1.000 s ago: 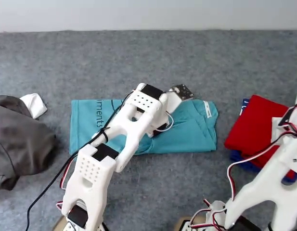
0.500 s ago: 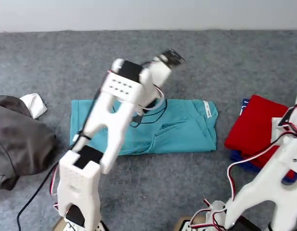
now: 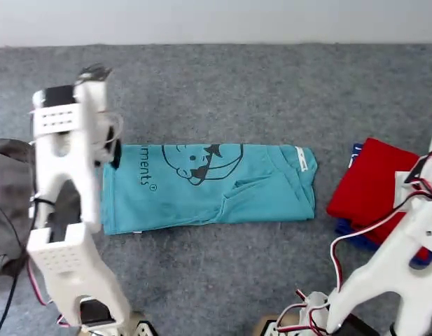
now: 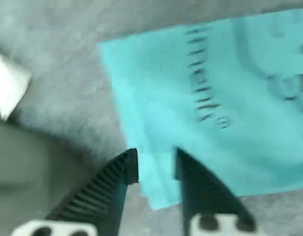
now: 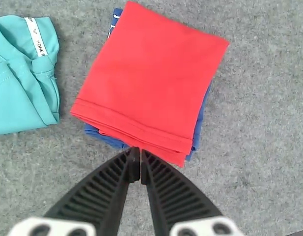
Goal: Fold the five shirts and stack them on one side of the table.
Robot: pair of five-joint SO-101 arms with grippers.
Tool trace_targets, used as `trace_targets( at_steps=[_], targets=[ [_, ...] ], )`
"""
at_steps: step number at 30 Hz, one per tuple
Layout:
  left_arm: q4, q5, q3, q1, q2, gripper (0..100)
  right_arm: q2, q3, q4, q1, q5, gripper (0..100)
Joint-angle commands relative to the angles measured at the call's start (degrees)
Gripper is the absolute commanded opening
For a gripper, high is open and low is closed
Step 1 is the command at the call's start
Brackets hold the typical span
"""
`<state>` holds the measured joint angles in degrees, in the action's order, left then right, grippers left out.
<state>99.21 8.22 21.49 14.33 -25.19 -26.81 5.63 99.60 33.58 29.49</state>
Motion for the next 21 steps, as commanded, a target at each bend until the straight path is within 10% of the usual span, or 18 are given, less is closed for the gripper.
trace_targets(
  at_steps=[1, 21],
  targets=[
    [-2.81, 0.09, -2.68, 2.99, 2.55, 20, -1.01, -0.09, 0.48, -0.48, -0.18, 1.3],
    [-23.82, 1.67, -22.55, 2.37, -2.02, 20, -0.92, -0.18, 0.48, -0.48, -0.26, 1.3]
  ],
)
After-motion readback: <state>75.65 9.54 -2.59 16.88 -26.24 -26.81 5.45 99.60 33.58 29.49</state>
